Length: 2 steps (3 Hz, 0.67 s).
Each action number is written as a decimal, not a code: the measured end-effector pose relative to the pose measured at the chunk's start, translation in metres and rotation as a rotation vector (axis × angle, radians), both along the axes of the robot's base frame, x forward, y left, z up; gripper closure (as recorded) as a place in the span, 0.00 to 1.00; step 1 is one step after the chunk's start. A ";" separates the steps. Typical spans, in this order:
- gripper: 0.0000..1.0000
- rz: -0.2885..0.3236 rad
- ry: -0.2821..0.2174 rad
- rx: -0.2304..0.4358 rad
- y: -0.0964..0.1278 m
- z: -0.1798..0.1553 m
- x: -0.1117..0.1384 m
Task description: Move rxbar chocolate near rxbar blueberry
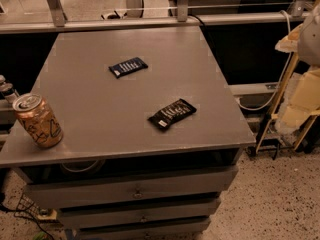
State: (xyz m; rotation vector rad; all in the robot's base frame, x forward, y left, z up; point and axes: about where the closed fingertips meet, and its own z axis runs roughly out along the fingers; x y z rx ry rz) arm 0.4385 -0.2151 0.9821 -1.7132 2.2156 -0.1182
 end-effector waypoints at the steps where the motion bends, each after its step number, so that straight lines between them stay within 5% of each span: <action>1: 0.00 0.000 0.000 0.000 0.000 0.000 0.000; 2: 0.00 0.020 0.022 0.034 0.006 -0.016 0.017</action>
Offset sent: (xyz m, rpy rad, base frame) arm 0.0414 0.0122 -0.0436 0.0848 0.0728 0.0498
